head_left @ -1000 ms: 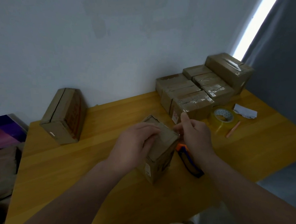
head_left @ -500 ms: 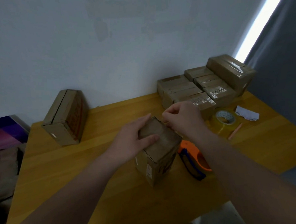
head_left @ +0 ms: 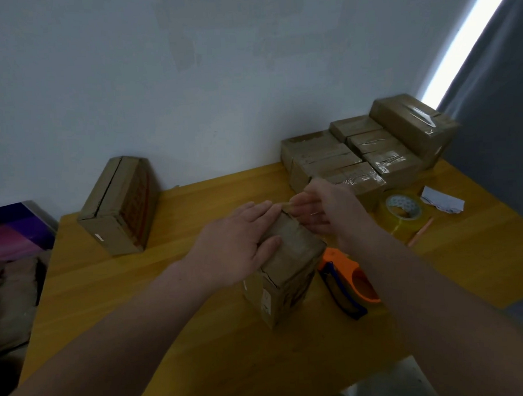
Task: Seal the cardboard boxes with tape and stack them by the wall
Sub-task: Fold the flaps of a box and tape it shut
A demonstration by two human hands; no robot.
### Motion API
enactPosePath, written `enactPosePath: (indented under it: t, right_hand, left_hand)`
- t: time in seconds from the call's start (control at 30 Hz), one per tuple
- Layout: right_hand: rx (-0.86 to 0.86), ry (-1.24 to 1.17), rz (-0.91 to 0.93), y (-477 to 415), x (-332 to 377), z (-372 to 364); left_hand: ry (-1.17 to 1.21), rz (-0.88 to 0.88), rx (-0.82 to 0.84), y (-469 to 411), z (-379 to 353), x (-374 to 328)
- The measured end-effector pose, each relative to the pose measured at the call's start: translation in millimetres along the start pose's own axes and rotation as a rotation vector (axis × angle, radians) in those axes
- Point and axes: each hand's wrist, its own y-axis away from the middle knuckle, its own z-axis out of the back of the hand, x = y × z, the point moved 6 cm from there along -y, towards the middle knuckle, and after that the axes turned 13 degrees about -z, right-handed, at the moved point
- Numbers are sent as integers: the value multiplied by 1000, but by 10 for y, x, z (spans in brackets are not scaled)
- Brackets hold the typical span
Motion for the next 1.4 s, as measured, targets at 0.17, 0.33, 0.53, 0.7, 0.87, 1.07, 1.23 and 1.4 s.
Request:
enactPosePath:
  t: [0.17,0.33,0.53,0.7,0.87,1.07,1.23,1.4]
  right_hand:
    - [7,88,60,10,18,-28]
    - [-116,324,179,13,104,-34]
    - [-294,818,418,23,224,-183]
    - [-256,800,474,-10,231,-163]
    - [1,195,140,-95,37,10]
    - [178,158,-65,-220,-342,7]
    - [194,170,-40,-200,-329,-124]
    - [3,549,226,-179,-140,-147]
  left_hand:
    - [71,14,55,-27,-45,26]
    - [191,73,-170,42,-13,17]
    - [244,77,-338,139,9,-17]
    - [251,92,-344,172,3,15]
    - [338,142,-445,193,-11,33]
    - [822,356,-576,204,-172,91]
    - [1027,477,-656,201,-260,138]
    - [989,488,-674,203,-271,152]
